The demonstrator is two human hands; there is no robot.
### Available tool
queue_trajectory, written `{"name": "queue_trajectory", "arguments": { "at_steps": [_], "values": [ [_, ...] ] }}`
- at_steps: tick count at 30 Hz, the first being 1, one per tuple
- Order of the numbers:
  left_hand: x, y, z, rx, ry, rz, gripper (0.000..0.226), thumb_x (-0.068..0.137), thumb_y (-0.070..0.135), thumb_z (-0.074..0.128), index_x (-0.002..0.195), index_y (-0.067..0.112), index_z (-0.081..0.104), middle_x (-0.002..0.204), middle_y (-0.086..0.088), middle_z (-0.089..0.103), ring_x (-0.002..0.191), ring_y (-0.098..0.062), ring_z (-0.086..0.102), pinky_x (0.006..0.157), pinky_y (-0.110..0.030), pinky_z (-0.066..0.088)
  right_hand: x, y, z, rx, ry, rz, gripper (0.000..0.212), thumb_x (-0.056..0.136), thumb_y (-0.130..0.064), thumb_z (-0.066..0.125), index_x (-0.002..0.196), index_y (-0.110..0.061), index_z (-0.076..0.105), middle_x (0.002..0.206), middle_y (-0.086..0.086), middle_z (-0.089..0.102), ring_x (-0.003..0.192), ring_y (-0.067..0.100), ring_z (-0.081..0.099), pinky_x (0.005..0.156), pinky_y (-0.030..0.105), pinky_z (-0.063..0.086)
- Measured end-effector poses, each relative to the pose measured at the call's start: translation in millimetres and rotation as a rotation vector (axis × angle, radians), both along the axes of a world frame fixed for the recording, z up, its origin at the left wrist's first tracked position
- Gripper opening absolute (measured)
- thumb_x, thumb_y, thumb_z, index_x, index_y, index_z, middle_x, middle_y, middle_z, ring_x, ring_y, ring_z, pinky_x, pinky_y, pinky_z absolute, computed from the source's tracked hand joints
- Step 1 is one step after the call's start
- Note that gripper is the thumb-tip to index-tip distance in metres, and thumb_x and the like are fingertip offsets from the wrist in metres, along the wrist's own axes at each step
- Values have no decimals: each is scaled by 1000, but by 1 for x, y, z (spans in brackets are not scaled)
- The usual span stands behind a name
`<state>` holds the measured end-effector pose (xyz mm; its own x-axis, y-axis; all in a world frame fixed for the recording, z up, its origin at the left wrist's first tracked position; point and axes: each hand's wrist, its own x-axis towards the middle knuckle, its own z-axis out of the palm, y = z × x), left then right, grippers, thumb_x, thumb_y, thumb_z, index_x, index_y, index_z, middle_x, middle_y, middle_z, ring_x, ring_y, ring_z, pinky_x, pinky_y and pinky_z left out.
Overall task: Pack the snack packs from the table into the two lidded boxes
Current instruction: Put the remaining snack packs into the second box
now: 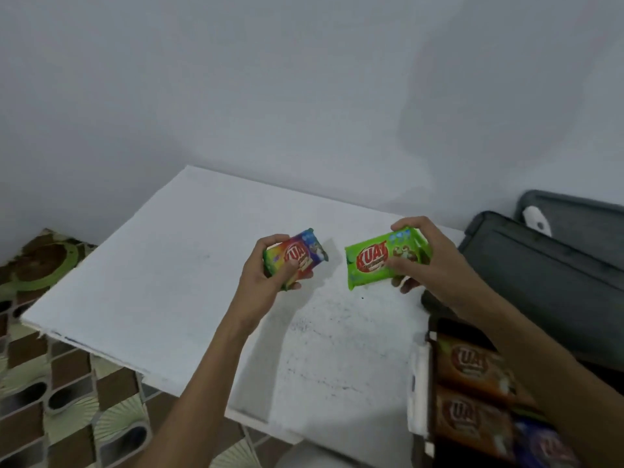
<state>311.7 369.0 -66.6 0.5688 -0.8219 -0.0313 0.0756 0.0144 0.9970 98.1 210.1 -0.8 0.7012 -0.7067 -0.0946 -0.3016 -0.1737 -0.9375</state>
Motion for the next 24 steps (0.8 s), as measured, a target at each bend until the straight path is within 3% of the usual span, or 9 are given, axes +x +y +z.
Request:
{"name": "queue_trajectory", "arguments": {
  "at_steps": [5,10,13,20,24],
  "values": [
    [-61,-6,18,39,-45,-167,36,91,16,65,124,22,52,109,6,68,86,-28,73,72,-36,59,-90,19,13,10,-43,-135,33,86,-8,68,112,-25,56,96,11,67,69,26,72,59,31,59],
    [-117,-10,21,50,-12,-243,52,74,22,75,122,26,54,114,2,65,92,-26,72,69,-28,59,-163,44,19,87,-32,-185,36,80,-19,68,114,-26,58,106,-1,69,93,20,72,68,37,61],
    [-143,-11,15,49,1,-261,55,72,22,76,122,26,54,116,3,64,97,-21,69,69,-27,58,-195,61,18,203,-45,-164,40,81,-10,67,118,-20,57,108,-1,70,97,22,71,69,35,61],
    [-175,-11,6,49,50,-254,50,80,7,73,125,20,53,113,3,65,90,-11,70,66,-21,56,-226,81,-8,381,33,-131,41,82,-4,69,118,-20,59,122,2,63,105,21,69,76,37,60],
    [-174,-10,4,58,43,-255,51,81,11,73,126,23,51,112,4,66,90,-12,71,70,-24,57,-218,88,-42,379,102,-224,44,87,-3,67,122,-27,57,121,6,63,96,21,72,79,44,60]
  ]
}}
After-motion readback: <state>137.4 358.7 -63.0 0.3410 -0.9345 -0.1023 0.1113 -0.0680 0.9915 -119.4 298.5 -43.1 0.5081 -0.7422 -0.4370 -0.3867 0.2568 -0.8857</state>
